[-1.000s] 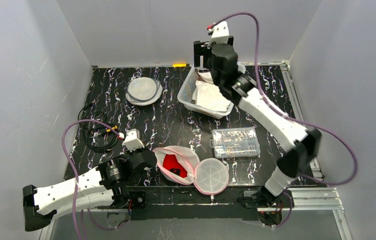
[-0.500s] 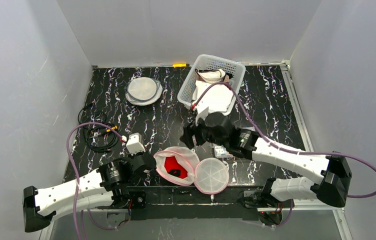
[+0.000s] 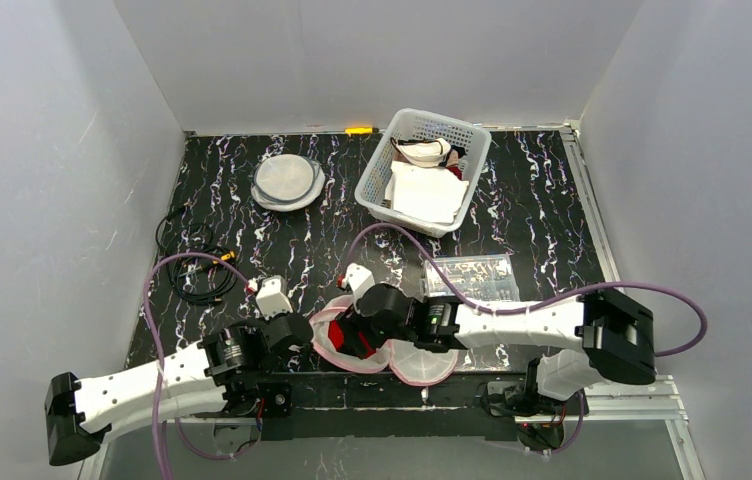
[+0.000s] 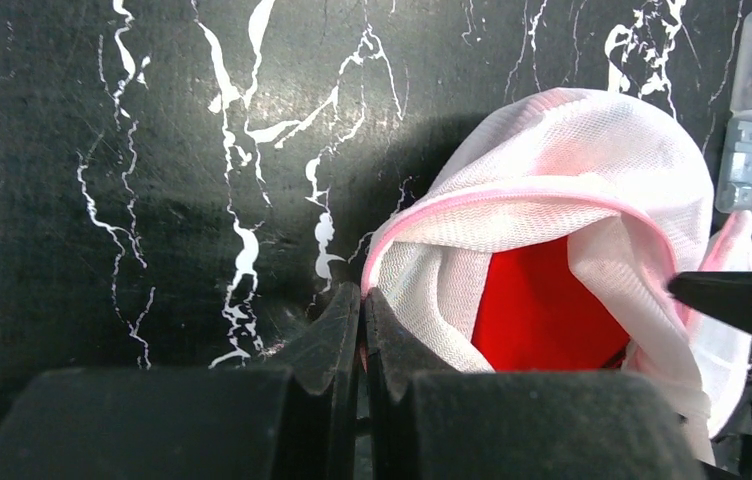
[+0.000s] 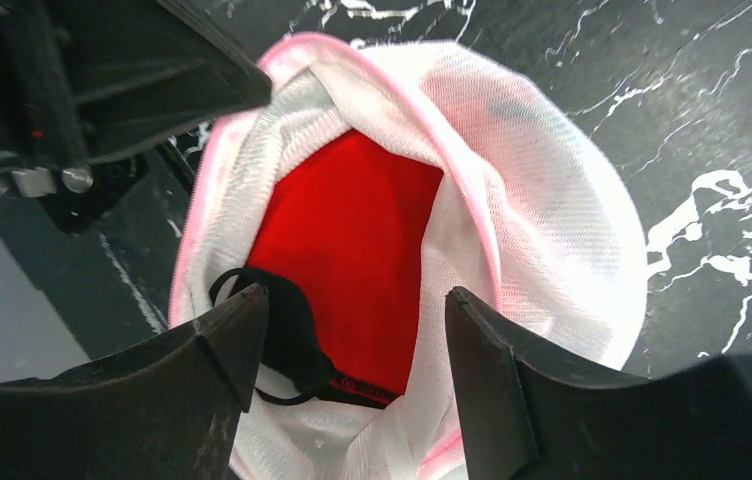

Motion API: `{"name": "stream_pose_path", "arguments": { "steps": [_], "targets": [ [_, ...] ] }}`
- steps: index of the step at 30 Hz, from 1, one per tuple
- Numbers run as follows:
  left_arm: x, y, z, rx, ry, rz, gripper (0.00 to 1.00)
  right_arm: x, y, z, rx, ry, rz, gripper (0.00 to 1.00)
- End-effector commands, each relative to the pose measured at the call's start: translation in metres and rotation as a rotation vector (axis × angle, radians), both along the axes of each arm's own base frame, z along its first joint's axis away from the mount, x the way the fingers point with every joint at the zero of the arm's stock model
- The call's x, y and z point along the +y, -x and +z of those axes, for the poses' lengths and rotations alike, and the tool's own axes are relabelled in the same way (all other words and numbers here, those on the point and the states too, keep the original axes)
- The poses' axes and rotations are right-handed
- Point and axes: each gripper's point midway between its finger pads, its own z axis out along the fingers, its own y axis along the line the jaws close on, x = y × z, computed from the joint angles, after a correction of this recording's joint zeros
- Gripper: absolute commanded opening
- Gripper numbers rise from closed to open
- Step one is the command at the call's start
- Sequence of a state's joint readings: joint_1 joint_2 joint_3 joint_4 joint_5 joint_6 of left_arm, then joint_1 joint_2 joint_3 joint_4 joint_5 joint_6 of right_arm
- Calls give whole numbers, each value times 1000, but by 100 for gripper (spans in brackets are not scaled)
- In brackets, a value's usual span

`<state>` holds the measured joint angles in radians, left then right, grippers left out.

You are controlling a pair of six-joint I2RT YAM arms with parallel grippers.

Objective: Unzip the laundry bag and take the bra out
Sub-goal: Pick up the bra from the laundry bag.

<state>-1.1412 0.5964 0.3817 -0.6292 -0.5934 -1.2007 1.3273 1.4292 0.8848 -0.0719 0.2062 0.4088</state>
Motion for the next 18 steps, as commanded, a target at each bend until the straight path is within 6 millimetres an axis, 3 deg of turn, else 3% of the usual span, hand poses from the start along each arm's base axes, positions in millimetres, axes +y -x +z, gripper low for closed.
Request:
{"name": "stream_pose_path", "arguments": {
  "steps": [1, 5, 8, 18],
  "targets": [
    [1, 8, -6, 39, 13, -7, 5, 2, -2, -10, -40, 5, -38, 71],
    [-10, 17, -6, 76, 91, -49, 32, 1, 2, -18, -31, 4, -47, 71],
    [-20, 24, -8, 99, 165, -70, 47, 4, 7, -19, -35, -8, -45, 72],
    [-26, 30, -19, 119, 262, -68, 58, 1, 21, -25, -25, -21, -35, 76]
  ]
}}
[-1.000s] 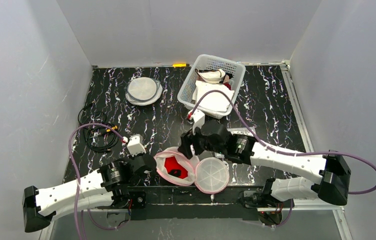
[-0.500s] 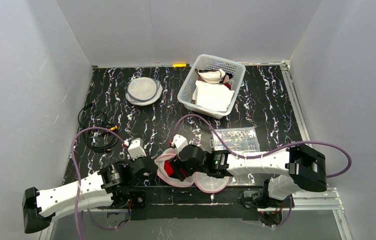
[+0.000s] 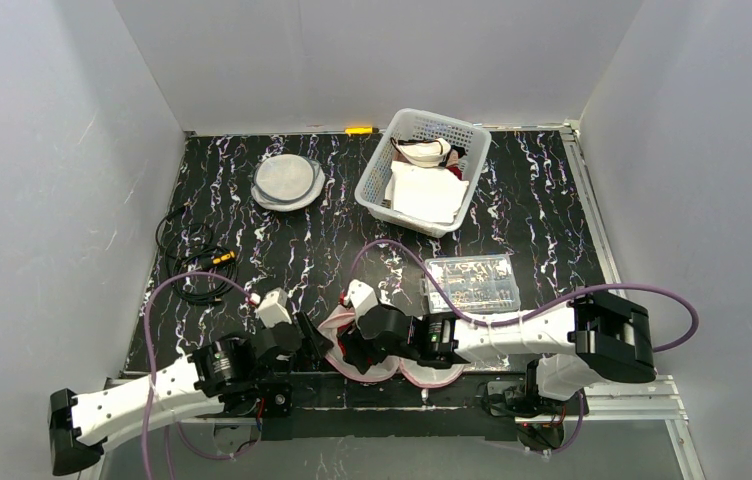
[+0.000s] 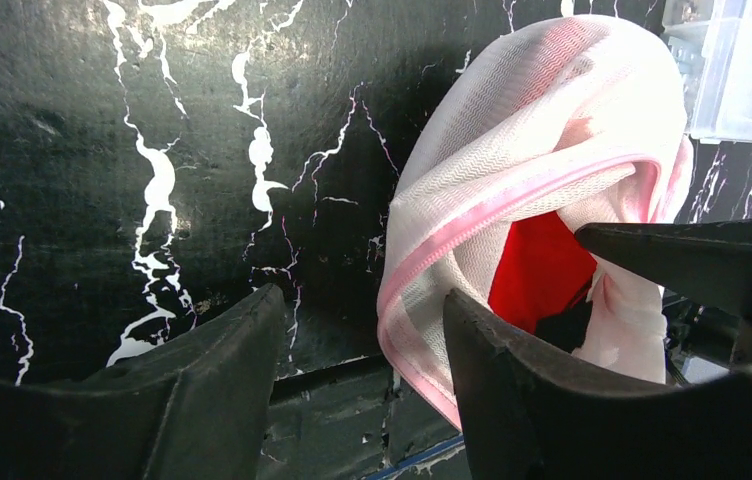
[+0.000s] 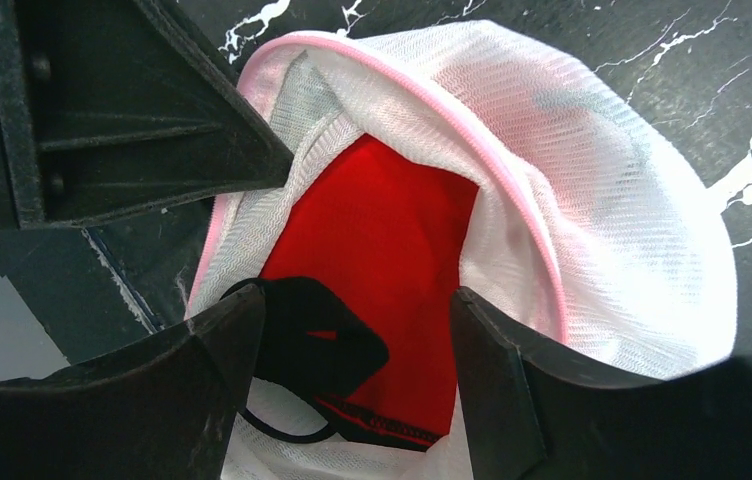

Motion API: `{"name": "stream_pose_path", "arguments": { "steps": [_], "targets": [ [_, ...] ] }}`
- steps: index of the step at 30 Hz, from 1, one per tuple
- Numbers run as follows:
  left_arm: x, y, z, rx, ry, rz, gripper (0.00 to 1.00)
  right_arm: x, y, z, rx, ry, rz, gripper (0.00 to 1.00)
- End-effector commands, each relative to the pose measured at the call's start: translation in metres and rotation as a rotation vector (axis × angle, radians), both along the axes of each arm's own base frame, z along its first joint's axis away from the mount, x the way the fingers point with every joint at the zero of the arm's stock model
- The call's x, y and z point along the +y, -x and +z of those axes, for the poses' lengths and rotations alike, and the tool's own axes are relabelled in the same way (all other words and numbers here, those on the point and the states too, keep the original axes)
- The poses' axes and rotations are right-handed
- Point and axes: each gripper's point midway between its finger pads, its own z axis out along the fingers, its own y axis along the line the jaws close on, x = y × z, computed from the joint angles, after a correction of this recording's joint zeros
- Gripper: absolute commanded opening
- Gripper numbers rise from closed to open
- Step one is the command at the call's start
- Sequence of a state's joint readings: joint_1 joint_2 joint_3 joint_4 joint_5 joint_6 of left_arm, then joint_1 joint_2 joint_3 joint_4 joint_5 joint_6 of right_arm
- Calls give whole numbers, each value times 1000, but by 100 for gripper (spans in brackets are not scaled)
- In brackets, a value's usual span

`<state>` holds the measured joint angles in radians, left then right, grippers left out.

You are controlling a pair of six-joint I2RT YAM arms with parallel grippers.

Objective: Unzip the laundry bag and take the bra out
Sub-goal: Pick up the bra from the laundry bag.

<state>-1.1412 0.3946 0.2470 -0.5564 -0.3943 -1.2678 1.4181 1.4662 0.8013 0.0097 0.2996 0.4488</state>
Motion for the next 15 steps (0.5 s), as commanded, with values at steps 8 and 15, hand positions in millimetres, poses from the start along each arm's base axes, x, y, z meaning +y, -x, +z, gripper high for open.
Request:
{"name": "stream_pose_path", "arguments": {
  "steps": [8, 15],
  "targets": [
    [-13, -2, 12, -51, 123, -21, 69, -4, 2, -3, 15, -60, -43, 76],
    [-28, 0, 6, -38, 123, -82, 71, -2, 1, -6, 16, -64, -55, 80]
  ]
}}
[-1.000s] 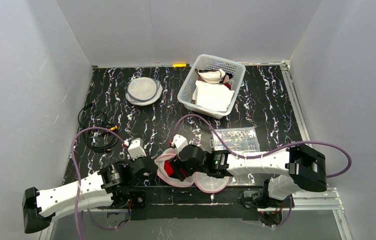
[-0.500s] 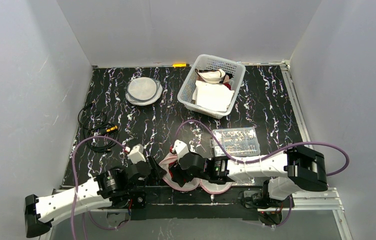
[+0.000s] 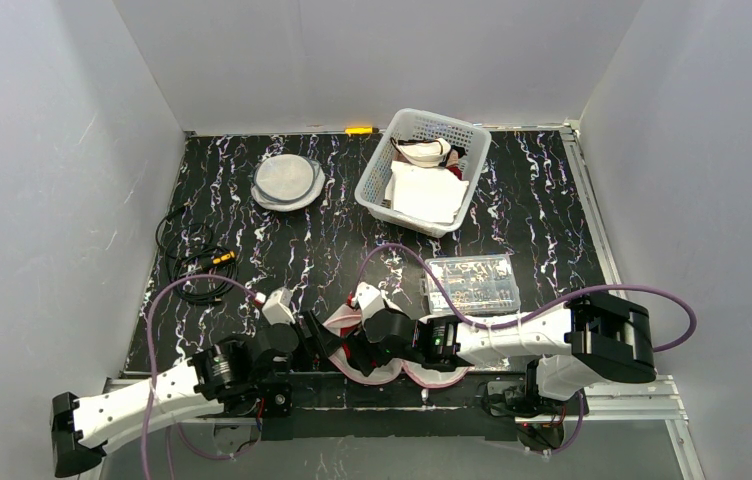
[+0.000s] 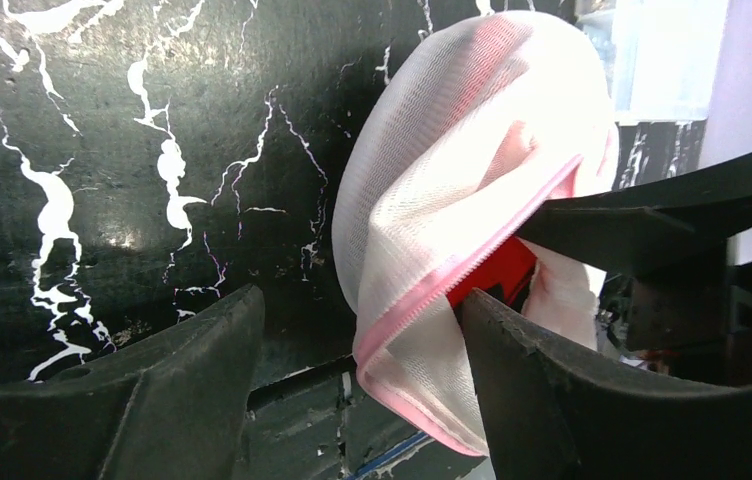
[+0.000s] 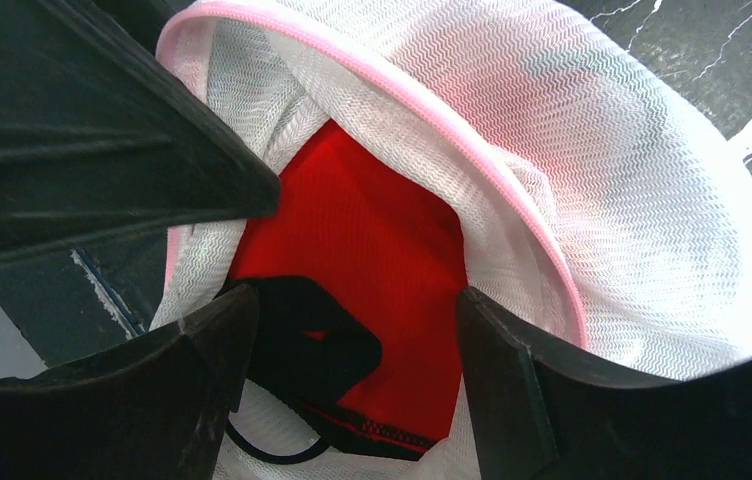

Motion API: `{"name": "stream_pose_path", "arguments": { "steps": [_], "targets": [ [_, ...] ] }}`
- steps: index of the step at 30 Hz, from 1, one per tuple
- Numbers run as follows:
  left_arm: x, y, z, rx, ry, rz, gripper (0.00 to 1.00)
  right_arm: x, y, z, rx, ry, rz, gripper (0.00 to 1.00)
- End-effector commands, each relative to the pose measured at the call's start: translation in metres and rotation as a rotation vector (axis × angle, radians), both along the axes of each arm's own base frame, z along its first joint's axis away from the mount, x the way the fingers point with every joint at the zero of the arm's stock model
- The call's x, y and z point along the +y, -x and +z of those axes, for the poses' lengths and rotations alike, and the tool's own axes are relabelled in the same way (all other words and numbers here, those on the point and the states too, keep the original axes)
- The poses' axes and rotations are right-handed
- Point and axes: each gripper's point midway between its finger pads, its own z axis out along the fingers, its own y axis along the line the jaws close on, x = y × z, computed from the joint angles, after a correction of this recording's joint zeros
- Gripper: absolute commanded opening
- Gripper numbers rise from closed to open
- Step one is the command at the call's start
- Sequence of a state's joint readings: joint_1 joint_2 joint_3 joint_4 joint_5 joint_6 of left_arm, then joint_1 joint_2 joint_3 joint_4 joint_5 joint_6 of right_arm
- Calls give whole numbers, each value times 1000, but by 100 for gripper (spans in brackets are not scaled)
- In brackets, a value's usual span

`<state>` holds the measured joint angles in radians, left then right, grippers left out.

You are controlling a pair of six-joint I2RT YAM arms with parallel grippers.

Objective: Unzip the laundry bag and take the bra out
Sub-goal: Pick up the bra from the laundry bag.

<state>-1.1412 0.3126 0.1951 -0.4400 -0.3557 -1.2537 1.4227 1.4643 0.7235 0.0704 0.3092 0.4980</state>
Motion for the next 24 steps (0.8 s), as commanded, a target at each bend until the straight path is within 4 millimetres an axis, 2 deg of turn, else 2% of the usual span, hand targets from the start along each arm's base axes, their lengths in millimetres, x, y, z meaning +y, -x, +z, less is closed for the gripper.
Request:
{"name": "stream_pose_path", "arguments": {
  "steps": [1, 4, 7, 11, 16, 17, 21, 24],
  "targets": [
    [-10, 3, -7, 6, -16, -53, 71, 8, -3, 11, -17, -57, -26, 80],
    [-13, 4, -7, 9, -21, -69, 70, 8, -4, 8, -19, -46, -28, 81],
    [-13, 3, -8, -5, -25, -76, 61, 9, -4, 9, -19, -50, -30, 82],
    [-5, 3, -15, 5, -64, -64, 28, 5, -9, 15, -40, -60, -55, 81],
    [2, 5, -19, 3, -107, -70, 3, 2, -11, 19, -45, -65, -67, 82],
    [3, 5, -20, 0, -115, -73, 0, 3, -10, 20, -40, -72, -66, 82],
    [5, 4, -20, -12, -154, -89, 0, 14, -3, 31, -22, -108, -29, 86],
    [4, 2, -19, -24, -179, -107, 0, 20, -3, 27, -39, -73, -17, 88]
  ]
}}
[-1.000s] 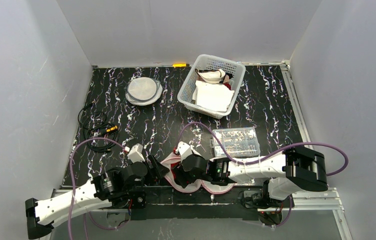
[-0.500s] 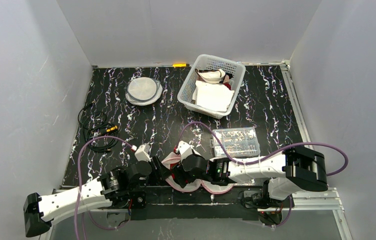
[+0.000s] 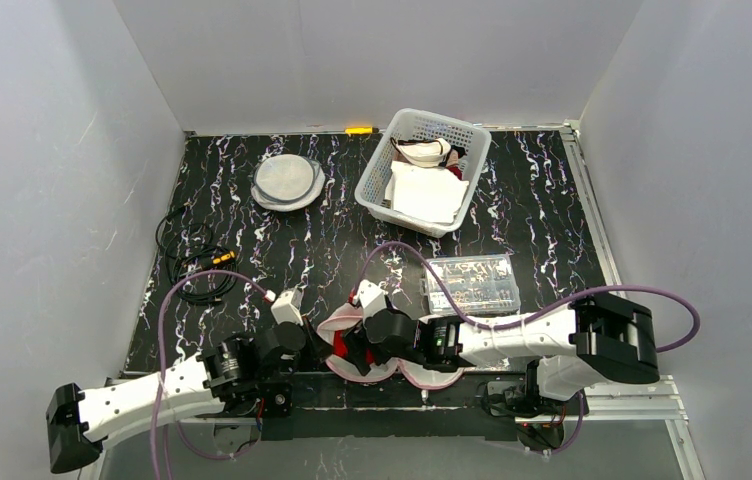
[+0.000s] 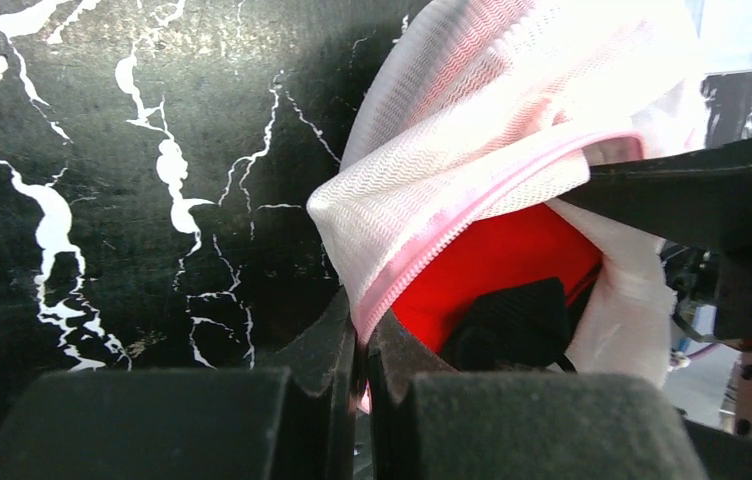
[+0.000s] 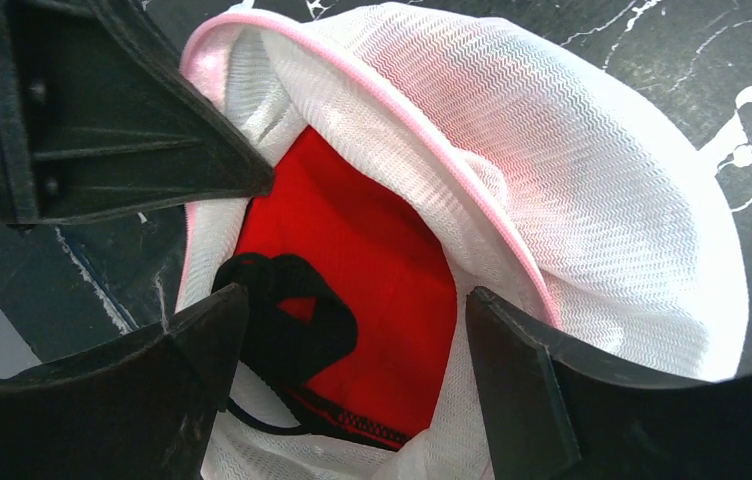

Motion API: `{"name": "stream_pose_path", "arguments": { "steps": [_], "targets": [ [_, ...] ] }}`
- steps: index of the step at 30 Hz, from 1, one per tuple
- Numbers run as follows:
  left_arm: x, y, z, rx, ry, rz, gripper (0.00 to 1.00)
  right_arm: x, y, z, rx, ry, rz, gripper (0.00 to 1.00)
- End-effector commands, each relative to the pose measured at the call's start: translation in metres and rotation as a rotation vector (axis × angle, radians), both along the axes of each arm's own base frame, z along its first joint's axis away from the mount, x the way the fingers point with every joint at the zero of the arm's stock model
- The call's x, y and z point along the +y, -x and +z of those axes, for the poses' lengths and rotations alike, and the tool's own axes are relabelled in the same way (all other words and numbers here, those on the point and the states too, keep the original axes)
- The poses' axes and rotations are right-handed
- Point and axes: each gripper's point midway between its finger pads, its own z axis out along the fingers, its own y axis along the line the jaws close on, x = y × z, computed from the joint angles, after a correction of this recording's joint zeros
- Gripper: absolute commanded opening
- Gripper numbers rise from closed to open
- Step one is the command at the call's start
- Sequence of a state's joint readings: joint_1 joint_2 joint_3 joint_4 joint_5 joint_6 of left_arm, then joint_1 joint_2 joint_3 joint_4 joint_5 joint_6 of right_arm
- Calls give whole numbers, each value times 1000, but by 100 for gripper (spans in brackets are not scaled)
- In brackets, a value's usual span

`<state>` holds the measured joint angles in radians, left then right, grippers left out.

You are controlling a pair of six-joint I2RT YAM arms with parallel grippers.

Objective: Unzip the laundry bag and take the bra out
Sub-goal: Pick up the bra from the laundry bag.

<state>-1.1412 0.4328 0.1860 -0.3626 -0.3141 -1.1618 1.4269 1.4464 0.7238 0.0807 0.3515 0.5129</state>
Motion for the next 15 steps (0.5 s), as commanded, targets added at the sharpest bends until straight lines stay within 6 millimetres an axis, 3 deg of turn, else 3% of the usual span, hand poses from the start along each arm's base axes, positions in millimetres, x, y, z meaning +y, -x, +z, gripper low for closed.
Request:
{"name": "stream_pose_path", "arguments": {
  "steps": [1, 9, 15],
  "targets": [
    [9, -3, -4, -29, -94, -24, 0, 19, 2, 14, -21, -24, 22, 88],
    [7, -1, -2, -34, -91, -42, 0, 26, -2, -13, -55, 78, 22, 89],
    [7, 0, 1, -37, -72, -52, 0, 9, -22, -41, -130, 251, -75, 83]
  ]
}}
